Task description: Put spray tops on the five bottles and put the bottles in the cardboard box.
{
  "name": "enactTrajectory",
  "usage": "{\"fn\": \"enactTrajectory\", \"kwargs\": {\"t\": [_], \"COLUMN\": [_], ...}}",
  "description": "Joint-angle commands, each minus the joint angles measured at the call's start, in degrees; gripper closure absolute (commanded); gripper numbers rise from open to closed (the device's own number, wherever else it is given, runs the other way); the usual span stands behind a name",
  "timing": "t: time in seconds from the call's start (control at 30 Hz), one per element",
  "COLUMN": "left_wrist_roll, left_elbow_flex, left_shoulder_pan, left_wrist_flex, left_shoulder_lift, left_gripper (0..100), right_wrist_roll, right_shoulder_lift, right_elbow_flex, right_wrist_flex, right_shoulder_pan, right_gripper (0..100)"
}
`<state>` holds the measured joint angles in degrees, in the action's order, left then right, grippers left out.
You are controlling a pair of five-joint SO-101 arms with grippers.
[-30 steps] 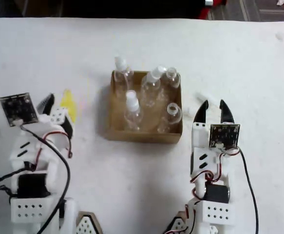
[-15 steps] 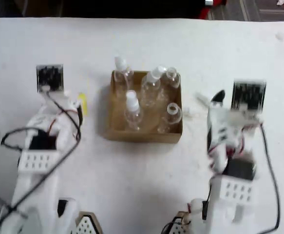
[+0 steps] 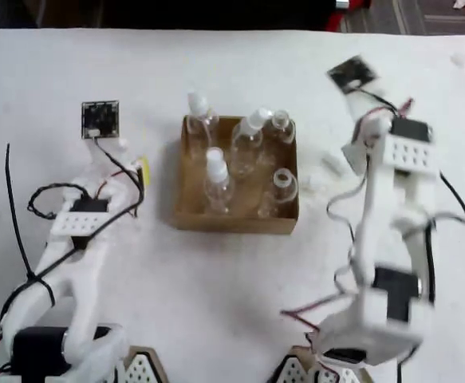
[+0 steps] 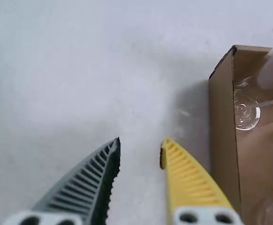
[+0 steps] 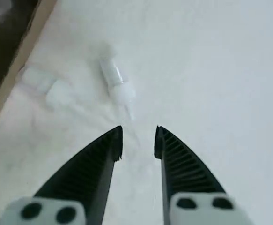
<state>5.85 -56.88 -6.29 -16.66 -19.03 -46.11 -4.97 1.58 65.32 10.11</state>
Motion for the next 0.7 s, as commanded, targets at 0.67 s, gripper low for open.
{"fn": "enactTrajectory", "kwargs": {"t": [0.67], "left_wrist_roll": [-0.6], "left_elbow_flex": [3.4], "left_shoulder_pan": [-0.5], "left_wrist_flex": [1.3], "left_shoulder_lift": [-0.2], "left_gripper": [86], "right_wrist_roll": [-5.4], "right_shoulder_lift": [-56.7], "right_elbow_flex": [-73.6], "right_wrist_flex": [32.3], "right_shoulder_pan": [-5.1], "right_gripper": [81.8]}}
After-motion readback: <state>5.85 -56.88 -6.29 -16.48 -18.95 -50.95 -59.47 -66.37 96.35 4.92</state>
